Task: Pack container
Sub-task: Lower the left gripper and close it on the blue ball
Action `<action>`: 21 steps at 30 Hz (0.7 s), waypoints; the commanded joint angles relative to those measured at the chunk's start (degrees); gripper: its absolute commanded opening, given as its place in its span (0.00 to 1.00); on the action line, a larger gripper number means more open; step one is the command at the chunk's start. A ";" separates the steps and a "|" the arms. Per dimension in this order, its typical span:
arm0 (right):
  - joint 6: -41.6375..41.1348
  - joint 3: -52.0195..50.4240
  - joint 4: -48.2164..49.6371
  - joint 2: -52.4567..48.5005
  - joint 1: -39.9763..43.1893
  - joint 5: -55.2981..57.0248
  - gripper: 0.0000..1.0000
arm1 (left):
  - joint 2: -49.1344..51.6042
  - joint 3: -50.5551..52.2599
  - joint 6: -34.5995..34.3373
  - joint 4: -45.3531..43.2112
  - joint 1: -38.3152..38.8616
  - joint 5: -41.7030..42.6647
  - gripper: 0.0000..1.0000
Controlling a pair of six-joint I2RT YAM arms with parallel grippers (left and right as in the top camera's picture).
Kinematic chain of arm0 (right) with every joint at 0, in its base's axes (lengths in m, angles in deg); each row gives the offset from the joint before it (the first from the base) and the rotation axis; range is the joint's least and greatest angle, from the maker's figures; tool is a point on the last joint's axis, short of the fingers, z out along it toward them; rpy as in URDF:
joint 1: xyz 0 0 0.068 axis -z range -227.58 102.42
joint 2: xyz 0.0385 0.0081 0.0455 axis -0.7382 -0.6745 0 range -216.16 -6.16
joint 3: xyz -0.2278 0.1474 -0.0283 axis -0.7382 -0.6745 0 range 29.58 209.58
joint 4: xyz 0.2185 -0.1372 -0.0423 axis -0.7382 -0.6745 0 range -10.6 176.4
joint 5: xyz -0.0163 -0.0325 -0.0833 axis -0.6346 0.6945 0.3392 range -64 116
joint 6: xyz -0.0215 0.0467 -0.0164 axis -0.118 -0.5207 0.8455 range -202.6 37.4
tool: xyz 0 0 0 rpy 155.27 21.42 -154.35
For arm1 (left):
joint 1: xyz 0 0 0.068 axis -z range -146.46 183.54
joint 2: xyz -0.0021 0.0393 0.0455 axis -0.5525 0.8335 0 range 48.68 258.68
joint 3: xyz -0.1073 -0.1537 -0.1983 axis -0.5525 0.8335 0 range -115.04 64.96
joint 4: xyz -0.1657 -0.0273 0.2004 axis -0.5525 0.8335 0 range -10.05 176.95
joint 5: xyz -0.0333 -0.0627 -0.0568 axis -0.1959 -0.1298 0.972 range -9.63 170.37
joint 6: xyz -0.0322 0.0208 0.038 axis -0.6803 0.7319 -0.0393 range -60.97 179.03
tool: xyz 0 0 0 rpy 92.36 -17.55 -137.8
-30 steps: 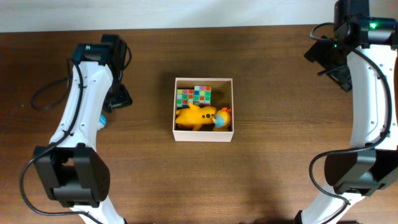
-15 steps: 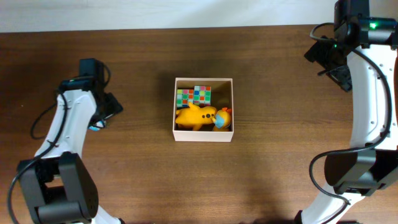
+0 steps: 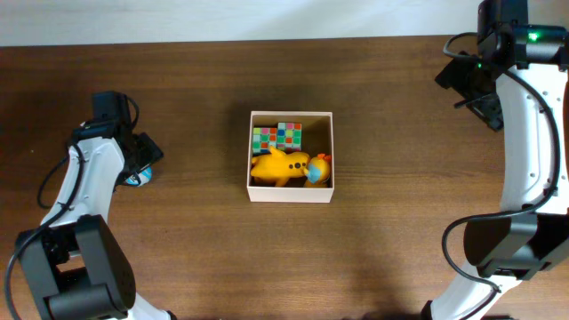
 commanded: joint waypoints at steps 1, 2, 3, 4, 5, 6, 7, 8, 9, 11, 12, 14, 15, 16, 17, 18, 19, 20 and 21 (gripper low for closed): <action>-0.17 0.55 0.02 0.50 0.31 0.11 0.99 | -1.51 1.92 0.96 -1.79 -0.20 0.55 0.96; -0.20 0.55 0.02 0.50 0.31 0.11 0.99 | -1.51 2.40 0.96 -2.60 -0.20 0.57 0.96; -0.17 0.55 0.00 0.50 0.31 0.11 0.99 | -1.51 2.91 0.96 -3.41 -0.20 0.57 0.96; -0.17 0.55 0.00 0.50 0.31 0.11 0.99 | -1.49 3.45 0.94 -4.33 -0.20 0.59 0.96; -0.17 0.55 0.02 0.50 0.31 0.13 0.99 | -1.46 3.96 0.96 -5.14 -0.20 0.59 0.96; -0.17 0.55 0.02 0.50 0.31 0.11 0.99 | -1.46 4.61 0.96 -6.19 -0.20 0.57 0.96; -0.20 0.55 0.02 0.50 0.31 0.11 0.99 | -1.46 5.38 0.96 -7.23 -0.20 0.48 0.96; -0.20 0.55 0.00 0.50 0.31 0.11 0.99 | -1.46 6.21 0.96 -8.28 -0.20 0.37 0.96; -0.17 0.55 0.00 0.50 0.31 0.11 0.99 | -1.46 6.93 0.96 -9.16 -0.20 0.35 0.96; -0.17 0.55 0.00 0.50 0.31 0.13 0.99 | -1.46 8.33 0.96 -10.91 -0.20 0.35 0.96; -0.17 0.55 0.00 0.50 0.31 0.13 0.99 | -1.46 8.87 0.96 -11.65 -0.20 0.35 0.96; -0.17 0.55 0.02 0.50 0.31 0.11 0.99 | -1.46 10.03 0.94 -13.42 -0.20 0.35 0.96; -0.17 0.55 0.02 0.50 0.31 0.11 0.99 | -1.46 10.62 0.96 -14.29 -0.20 0.35 0.96; -0.17 0.55 0.02 0.50 0.31 0.11 0.99 | -1.46 11.02 0.96 -14.95 -0.20 0.35 0.96; -0.17 0.55 0.02 0.50 0.31 0.11 0.99 | -1.46 11.43 0.96 -15.61 -0.20 0.31 0.96; -0.17 0.55 0.00 0.50 0.31 0.13 0.99 | -1.46 11.78 0.94 -16.11 -0.20 0.15 0.96; -0.20 0.55 0.02 0.50 0.31 0.11 0.99 | -1.46 12.31 0.96 -16.90 -0.20 0.13 0.96; -0.17 0.55 0.00 0.50 0.31 0.13 0.99 | -1.46 12.79 0.94 -17.59 -0.20 0.13 0.96; -0.17 0.55 0.00 0.50 0.31 0.11 0.99 | -1.46 13.20 0.96 -18.14 -0.20 0.11 0.96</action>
